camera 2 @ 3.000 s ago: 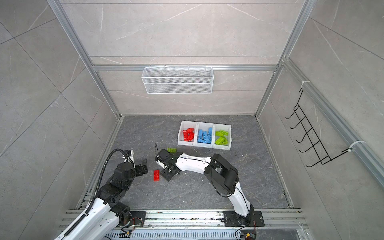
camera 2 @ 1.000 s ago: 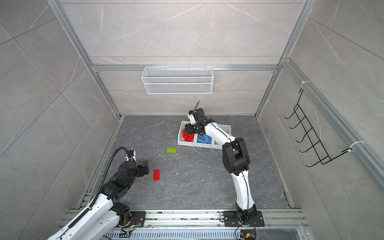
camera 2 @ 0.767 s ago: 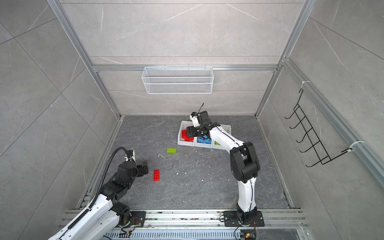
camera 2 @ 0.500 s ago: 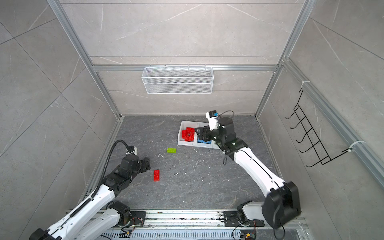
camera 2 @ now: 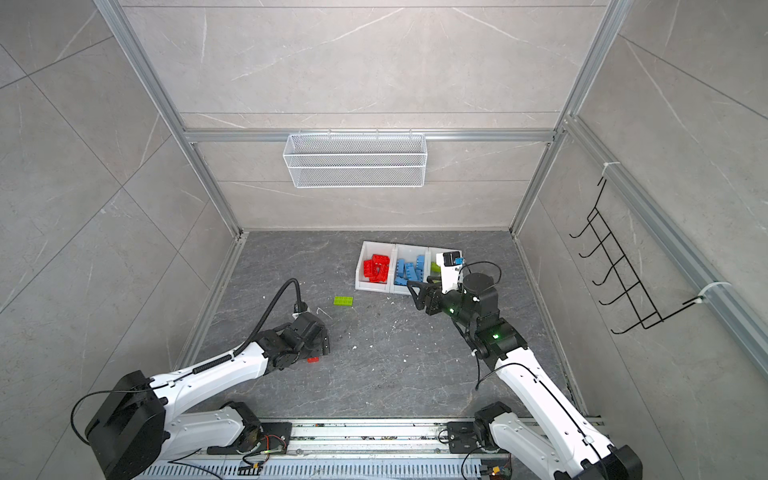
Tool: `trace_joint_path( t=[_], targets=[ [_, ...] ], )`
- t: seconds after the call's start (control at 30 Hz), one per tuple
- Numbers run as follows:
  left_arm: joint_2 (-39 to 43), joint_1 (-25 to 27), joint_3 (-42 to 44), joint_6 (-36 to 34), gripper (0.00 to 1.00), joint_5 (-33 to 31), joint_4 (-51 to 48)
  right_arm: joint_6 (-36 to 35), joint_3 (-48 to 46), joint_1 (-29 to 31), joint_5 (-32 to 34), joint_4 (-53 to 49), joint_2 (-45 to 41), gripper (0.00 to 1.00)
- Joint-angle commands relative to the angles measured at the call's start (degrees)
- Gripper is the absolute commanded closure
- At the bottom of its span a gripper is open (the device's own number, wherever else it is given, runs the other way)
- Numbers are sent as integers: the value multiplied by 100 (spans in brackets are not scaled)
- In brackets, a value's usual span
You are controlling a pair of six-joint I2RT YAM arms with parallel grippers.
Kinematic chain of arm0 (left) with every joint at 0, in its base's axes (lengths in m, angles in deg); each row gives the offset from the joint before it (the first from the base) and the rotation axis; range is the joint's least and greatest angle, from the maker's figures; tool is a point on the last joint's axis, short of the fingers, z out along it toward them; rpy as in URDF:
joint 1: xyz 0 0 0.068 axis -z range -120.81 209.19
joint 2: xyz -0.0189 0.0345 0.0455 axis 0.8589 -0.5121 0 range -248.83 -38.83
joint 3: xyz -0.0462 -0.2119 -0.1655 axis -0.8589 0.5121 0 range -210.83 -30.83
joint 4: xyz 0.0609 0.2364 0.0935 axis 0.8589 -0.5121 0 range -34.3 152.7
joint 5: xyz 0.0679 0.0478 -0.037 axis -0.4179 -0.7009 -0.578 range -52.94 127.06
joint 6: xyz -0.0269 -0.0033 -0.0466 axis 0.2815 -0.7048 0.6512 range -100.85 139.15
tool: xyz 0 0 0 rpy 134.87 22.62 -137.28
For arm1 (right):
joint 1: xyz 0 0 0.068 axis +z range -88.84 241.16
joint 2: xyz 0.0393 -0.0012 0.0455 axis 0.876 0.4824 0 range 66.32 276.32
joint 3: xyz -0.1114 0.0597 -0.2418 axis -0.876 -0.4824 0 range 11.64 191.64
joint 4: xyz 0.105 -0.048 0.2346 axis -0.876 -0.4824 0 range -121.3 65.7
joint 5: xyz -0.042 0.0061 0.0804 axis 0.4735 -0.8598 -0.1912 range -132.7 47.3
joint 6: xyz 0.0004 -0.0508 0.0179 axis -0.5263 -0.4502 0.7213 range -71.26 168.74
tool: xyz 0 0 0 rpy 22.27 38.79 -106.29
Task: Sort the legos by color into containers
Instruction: 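Grasp the last red brick with the left gripper while the right arm withdraws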
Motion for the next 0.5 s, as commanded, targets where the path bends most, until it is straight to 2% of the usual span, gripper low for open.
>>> trace_joint_path(
  t=[0.0, 0.27, 0.47],
  targets=[
    [-230, 22, -158, 182, 14, -126, -11, -18, -47, -18, -156, -133, 52, 27],
    [-563, 18, 69, 286, 21, 43, 488, 78, -56, -18, -424, -25, 314, 27],
    [-921, 5, 13, 190, 31, 39, 592, 122, -6, -16, -519, -82, 425, 27]
  ],
)
